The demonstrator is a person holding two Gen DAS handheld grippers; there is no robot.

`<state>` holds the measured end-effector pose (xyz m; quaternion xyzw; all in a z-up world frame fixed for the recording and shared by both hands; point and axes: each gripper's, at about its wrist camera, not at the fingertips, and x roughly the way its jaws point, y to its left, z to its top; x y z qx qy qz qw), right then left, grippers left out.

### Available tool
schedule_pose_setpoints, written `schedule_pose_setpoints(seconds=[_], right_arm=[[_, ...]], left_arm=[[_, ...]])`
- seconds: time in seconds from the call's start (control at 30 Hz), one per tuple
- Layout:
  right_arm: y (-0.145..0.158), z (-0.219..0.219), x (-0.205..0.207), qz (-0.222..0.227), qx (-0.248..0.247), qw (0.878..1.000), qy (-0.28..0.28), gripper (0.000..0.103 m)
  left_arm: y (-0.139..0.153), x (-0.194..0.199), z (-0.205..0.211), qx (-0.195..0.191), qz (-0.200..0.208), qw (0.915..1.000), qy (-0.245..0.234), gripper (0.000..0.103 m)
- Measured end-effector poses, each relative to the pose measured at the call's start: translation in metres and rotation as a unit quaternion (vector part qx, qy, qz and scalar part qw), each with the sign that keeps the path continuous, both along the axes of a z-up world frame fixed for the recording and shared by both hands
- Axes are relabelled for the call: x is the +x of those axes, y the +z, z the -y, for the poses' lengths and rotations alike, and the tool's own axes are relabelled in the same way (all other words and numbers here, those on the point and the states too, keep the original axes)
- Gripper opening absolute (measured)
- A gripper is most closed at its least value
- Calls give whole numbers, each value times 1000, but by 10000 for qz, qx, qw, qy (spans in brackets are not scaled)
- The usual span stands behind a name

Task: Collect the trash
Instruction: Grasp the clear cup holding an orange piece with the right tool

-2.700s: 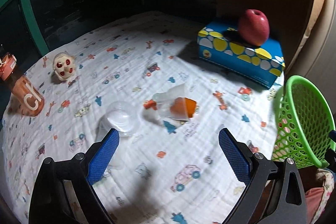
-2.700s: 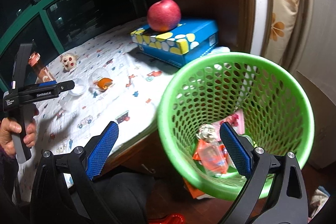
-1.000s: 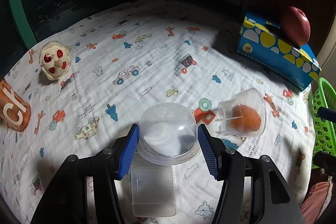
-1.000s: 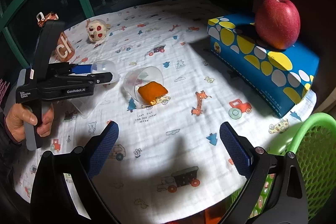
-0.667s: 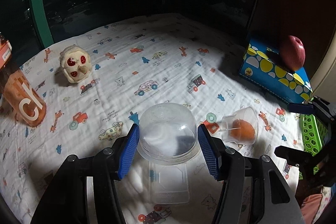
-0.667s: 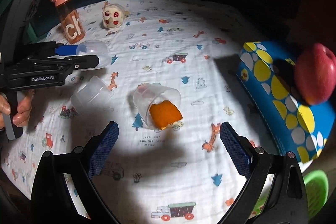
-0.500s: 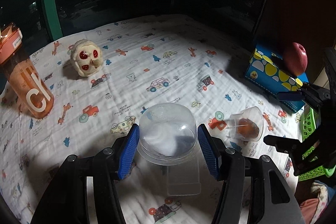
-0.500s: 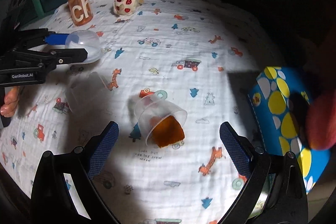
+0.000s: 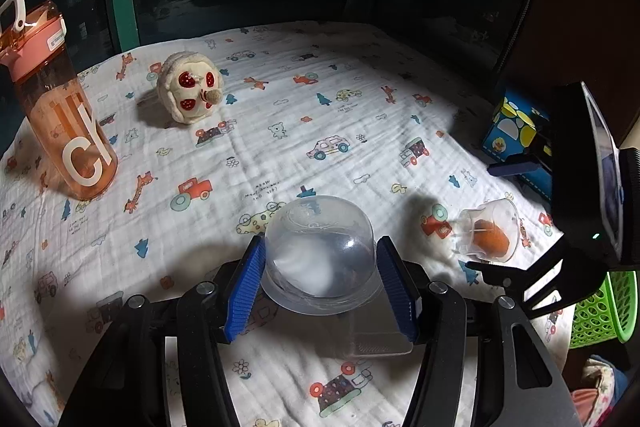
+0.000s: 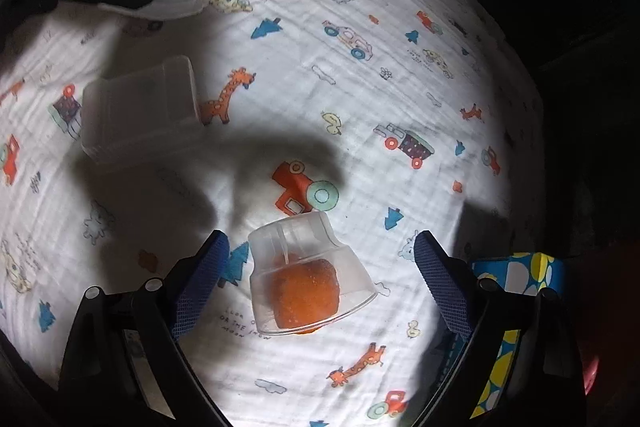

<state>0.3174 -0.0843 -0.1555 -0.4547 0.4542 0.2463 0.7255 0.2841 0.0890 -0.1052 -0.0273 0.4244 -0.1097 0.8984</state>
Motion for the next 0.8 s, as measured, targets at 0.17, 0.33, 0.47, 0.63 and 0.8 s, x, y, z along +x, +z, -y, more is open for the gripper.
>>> schedule_pose_setpoints(seconds=[0.17, 0.33, 0.47, 0.63, 0.8], right_arm=[[-9, 3, -2, 57, -245, 9997, 8, 65], [2, 12, -4, 107, 183, 9991, -355, 59], [18, 28, -6, 6, 1005, 9906, -933, 59], [40, 62, -7, -345, 2657, 9458, -1835, 59], [60, 95, -19, -546, 4077, 8789, -2417, 59]], left_arm=[[-1, 0, -3, -14, -24, 10000, 45, 55], [1, -2, -3, -27, -9, 10000, 47, 55], [4, -7, -1, -53, 8, 10000, 45, 55], [10, -15, 6, -102, 74, 9999, 7, 55], [20, -23, 19, -134, 154, 9998, -89, 55]])
